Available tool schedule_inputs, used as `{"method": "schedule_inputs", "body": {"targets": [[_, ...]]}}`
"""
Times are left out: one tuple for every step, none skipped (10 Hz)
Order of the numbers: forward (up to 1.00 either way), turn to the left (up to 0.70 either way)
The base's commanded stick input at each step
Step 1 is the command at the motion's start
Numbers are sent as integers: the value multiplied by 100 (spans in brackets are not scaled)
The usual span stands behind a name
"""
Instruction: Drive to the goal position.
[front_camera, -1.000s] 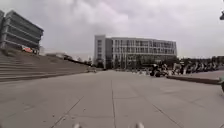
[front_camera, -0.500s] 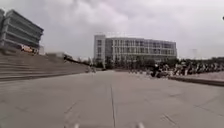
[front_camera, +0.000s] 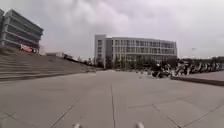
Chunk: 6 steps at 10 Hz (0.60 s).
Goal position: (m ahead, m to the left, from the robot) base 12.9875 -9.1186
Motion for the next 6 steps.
{"method": "schedule_inputs", "body": {"targets": [[50, 0], [50, 0], [50, 0], [50, 0], [50, 0], [50, 0]]}}
